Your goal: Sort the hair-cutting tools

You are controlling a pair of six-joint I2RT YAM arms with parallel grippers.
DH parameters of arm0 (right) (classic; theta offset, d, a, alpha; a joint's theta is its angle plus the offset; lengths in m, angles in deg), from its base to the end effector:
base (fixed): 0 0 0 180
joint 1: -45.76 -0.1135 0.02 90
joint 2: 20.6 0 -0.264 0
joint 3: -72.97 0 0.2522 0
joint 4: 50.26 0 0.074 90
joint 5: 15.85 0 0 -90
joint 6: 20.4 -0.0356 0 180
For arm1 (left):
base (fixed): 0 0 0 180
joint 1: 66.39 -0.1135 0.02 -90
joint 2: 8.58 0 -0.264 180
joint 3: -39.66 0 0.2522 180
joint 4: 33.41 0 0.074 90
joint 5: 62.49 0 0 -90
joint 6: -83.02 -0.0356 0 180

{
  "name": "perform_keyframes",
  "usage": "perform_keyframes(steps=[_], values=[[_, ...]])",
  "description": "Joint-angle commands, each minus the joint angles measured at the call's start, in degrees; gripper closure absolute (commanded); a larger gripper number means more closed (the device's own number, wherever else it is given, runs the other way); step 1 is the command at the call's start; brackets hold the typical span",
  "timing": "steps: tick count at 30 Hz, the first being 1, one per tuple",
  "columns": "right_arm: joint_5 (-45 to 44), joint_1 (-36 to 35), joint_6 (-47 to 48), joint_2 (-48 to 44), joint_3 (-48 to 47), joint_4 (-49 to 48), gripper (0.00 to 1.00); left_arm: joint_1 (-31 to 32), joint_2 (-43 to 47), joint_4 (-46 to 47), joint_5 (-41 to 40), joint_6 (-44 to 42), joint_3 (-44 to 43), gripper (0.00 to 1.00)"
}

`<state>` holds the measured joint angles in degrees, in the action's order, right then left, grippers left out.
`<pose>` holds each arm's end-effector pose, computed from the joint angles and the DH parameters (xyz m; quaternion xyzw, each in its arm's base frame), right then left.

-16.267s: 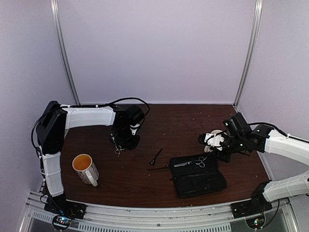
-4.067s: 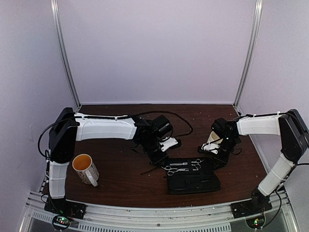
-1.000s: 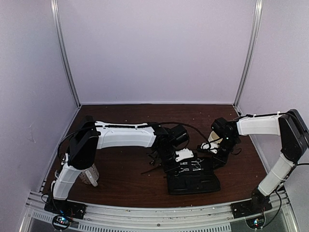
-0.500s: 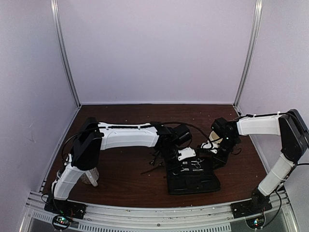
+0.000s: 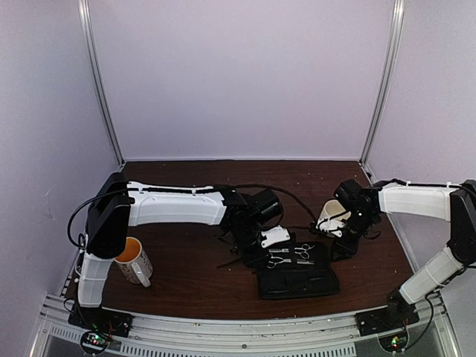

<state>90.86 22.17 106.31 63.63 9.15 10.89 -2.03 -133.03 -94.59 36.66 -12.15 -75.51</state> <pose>0.2211 0.1077 0.1813 -0.5048 0.8478 0.1356 0.0889 0.1917 -0.4124 0.1877 0.5713 0.7993 -0.1519 0.1083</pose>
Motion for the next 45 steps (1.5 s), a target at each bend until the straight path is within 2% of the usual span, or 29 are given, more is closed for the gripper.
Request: perform_keyframes(steps=[1,8,12,18,30,45], values=[[-1.0,0.2,4.7,-2.2,2.8,2.3,0.5,0.2,-1.0,3.0,2.7,1.3,1.5,0.64],[0.4,-1.5,6.2,-2.8,5.2,0.7,0.48,0.2,-3.9,4.1,2.9,1.1,-1.2,0.64],[-0.2,-2.3,5.4,-1.4,5.8,-0.6,0.48,0.2,-5.9,3.4,2.3,1.2,-2.8,0.7],[0.2,-3.0,5.0,-0.4,5.9,-1.6,0.48,0.2,-7.4,2.8,1.4,1.6,-4.3,0.71],[1.0,-4.0,4.9,-0.3,6.1,-3.1,0.49,0.2,-11.6,0.0,1.2,0.3,-10.9,0.89],[0.5,-4.0,4.0,-0.2,6.0,-3.8,0.49,0.7,-12.2,-1.4,5.7,-2.2,-14.1,0.92]])
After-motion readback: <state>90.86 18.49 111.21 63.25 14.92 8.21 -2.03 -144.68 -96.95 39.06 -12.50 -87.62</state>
